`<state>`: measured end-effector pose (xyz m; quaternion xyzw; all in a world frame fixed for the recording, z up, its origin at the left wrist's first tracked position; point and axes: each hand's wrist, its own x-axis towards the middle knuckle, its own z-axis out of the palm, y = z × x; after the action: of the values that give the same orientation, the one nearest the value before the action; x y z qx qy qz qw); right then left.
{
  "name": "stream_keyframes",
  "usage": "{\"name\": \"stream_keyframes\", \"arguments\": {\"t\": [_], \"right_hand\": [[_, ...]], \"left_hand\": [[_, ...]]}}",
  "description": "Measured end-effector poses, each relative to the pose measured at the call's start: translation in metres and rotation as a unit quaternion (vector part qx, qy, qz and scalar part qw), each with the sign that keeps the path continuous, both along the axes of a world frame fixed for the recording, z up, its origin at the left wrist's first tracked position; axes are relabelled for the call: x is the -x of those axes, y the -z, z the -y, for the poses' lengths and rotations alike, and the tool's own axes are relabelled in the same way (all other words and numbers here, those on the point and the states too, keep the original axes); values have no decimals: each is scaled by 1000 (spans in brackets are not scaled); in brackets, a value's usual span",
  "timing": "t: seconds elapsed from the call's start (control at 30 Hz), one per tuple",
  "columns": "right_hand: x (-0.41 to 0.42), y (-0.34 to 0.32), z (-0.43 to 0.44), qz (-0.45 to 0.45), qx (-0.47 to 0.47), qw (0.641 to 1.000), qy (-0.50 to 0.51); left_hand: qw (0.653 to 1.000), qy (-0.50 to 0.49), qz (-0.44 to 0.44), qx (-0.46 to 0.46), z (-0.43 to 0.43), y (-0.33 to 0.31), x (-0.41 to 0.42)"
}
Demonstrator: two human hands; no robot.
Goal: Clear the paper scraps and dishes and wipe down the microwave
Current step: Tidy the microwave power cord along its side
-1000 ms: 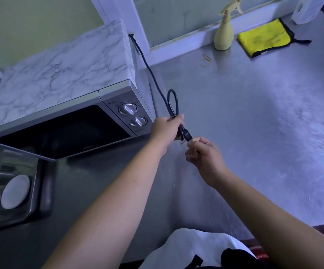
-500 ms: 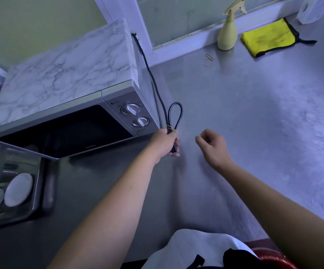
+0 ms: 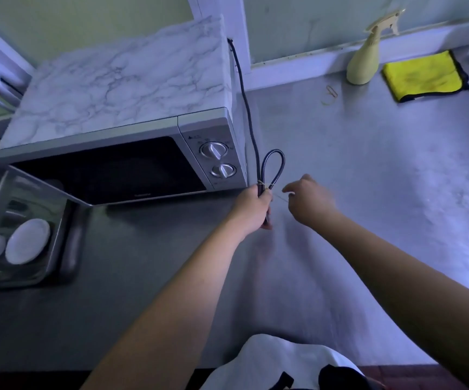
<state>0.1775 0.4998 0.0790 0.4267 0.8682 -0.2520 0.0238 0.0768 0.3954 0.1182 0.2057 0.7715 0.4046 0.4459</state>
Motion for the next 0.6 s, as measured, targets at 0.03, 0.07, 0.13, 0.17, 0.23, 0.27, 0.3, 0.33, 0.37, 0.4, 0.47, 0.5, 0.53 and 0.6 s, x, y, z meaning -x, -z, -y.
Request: {"name": "stream_keyframes", "arguments": {"t": [0.03,0.07,0.13,0.17,0.23,0.27,0.3,0.33,0.37,0.4,0.47,0.5,0.53,0.6], "right_hand": [[8,-4,-1,20,4,1000,4],[16,-7,-3,34,18,999,15],[27,-12,-4,-24,110,990,82],[32,-13,-3,-90,187,969,135],[44,-15,4,-234,340,869,275],[49,-17,7,-296,406,790,352],[55,-18,10,-348,464,697,421],[60,-20,11,-391,511,605,469],[63,-22,11,-427,531,541,492],[65,-22,11,-449,527,524,496],[64,-23,12,-464,457,575,495],[62,-23,13,-469,405,603,502],[59,-23,13,-467,358,636,500],[50,-19,12,-438,266,738,440]], "left_hand": [[1000,-7,1,1,0,1,0],[1000,-14,1,3,1,2,0],[1000,-19,-15,14,6,5,4],[999,-14,-29,22,9,7,7],[997,6,-65,38,13,8,11],[995,18,-86,44,14,8,12],[992,32,-108,49,14,7,12],[989,46,-129,51,12,5,10],[985,59,-151,53,11,3,8],[980,72,-174,55,9,2,5],[969,88,-218,73,6,2,2],[965,89,-232,81,7,3,2],[963,90,-238,84,7,3,1],[961,95,-246,84,8,2,1]]}}
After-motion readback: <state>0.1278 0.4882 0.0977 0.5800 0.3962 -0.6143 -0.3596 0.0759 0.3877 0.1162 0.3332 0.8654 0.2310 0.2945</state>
